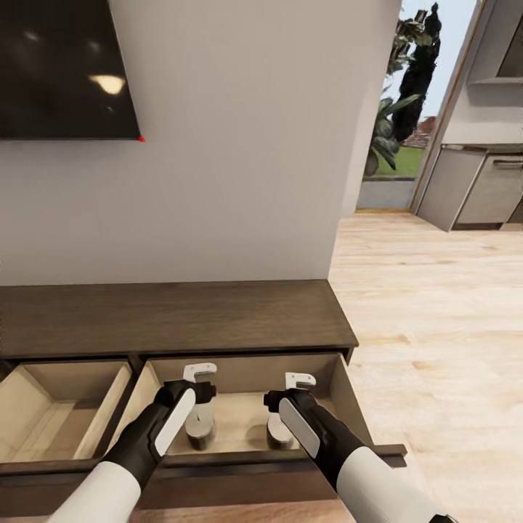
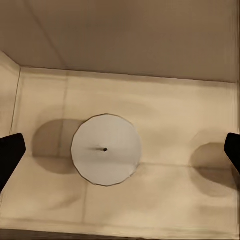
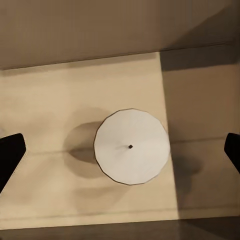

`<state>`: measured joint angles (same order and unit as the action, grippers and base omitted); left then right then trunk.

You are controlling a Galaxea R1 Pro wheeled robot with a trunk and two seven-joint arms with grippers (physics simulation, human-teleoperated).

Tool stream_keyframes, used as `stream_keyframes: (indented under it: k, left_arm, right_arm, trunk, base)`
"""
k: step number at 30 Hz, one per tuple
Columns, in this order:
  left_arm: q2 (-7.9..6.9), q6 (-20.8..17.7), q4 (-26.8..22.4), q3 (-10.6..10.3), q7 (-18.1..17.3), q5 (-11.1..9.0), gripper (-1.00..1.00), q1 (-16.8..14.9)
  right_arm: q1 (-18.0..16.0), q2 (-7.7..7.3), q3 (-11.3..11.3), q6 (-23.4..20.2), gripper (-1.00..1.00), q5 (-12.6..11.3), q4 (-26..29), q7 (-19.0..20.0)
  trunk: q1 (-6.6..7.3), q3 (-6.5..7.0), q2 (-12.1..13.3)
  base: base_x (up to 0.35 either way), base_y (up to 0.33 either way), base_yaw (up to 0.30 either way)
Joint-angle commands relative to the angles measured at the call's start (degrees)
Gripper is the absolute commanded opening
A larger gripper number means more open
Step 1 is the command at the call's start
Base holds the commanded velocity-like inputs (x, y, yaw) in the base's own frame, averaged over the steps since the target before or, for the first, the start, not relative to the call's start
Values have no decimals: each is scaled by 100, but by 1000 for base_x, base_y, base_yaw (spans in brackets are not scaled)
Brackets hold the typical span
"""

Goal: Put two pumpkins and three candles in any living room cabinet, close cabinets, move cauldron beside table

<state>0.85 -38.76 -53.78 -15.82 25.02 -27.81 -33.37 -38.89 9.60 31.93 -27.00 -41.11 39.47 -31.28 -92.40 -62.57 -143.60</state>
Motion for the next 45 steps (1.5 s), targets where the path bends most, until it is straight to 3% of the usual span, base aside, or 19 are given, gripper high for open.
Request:
stream_keyframes:
  k: [1, 11, 18, 28, 45]
  left_arm:
    - [-5, -58, -24, -11, 54, -62, 100, -3]
    - [-28, -293, -181, 4, 53, -75, 100, -3]
    - [-30, -299, -186, 205, 48, -75, 100, -3]
    - [-32, -530, -211, 243, 47, -75, 100, -3]
    - [-41, -545, -221, 246, 47, -75, 100, -3]
  right_arm:
    - [-5, -3, 24, -15, 100, -46, 10, -50]
    - [-5, -10, 17, -59, 100, -46, 50, -62]
    - [-5, -11, 7, -52, 100, -62, 88, -52]
    - [-8, -11, 6, -85, 100, -64, 103, -30]
    - [-6, -8, 1, -313, 100, -64, 322, -46]
  trunk:
    - [3, 17, -1]
    - [29, 239, 13]
    - [47, 394, 22]
    - [73, 616, 36]
    - [446, 921, 717]
  base:
    - [0, 0, 0]
    - [-3, 0, 0]
    - [-57, 0, 0]
    - [-4, 0, 0]
    - [-72, 0, 0]
